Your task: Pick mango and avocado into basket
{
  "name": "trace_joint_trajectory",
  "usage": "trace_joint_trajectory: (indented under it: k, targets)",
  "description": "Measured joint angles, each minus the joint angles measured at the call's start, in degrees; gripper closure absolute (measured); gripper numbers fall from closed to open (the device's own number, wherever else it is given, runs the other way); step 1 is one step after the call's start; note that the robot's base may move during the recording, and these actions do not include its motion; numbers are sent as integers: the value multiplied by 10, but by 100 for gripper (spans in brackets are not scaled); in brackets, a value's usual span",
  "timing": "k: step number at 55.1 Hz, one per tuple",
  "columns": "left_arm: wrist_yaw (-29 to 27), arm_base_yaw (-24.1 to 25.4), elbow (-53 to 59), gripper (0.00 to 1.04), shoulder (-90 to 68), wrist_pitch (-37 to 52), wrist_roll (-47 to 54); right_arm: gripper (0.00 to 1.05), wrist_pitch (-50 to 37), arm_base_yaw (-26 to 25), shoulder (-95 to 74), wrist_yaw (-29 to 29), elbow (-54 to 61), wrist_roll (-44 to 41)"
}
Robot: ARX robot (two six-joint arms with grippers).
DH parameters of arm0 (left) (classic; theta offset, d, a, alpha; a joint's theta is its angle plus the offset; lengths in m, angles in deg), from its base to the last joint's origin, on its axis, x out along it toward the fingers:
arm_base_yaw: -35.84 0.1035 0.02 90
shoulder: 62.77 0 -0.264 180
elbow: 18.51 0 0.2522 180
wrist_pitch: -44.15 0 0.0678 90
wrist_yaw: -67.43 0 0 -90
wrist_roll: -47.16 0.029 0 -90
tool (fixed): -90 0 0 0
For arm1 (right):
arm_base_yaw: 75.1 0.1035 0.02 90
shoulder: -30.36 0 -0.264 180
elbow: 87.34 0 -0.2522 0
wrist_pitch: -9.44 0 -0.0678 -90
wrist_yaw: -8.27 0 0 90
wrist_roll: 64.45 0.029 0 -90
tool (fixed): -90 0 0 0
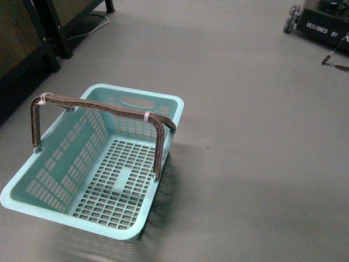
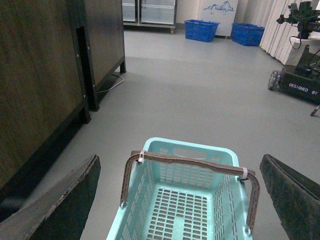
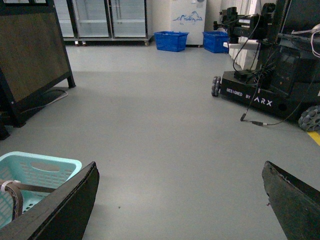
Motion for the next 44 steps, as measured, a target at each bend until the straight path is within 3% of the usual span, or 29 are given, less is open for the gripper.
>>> trace_joint_trajectory:
  k: [9, 11, 12, 16, 21, 31, 44]
  targets:
    - [-12, -3, 0, 7, -1, 2, -2, 8, 0, 0, 0, 0, 0, 0]
    - [-91, -33, 0, 7, -17, 30, -16, 8, 0, 0, 0, 0, 0, 0]
    - [-157, -51, 0, 7, -30, 49, -26, 8, 0, 0, 0, 0, 0, 0]
    - [-294, -89, -2, 7, -79, 49, -84, 8, 0, 0, 0, 0, 0, 0]
    - [-363, -91, -2, 7, -152, 31, -167, 8, 0, 0, 0, 0, 0, 0]
    - [-315, -69, -18, 7, -325, 86, -341, 8, 0, 0, 0, 0, 0, 0]
    - [-226, -30, -66, 7, -649, 285, -509, 8, 0, 0, 0, 0, 0, 0]
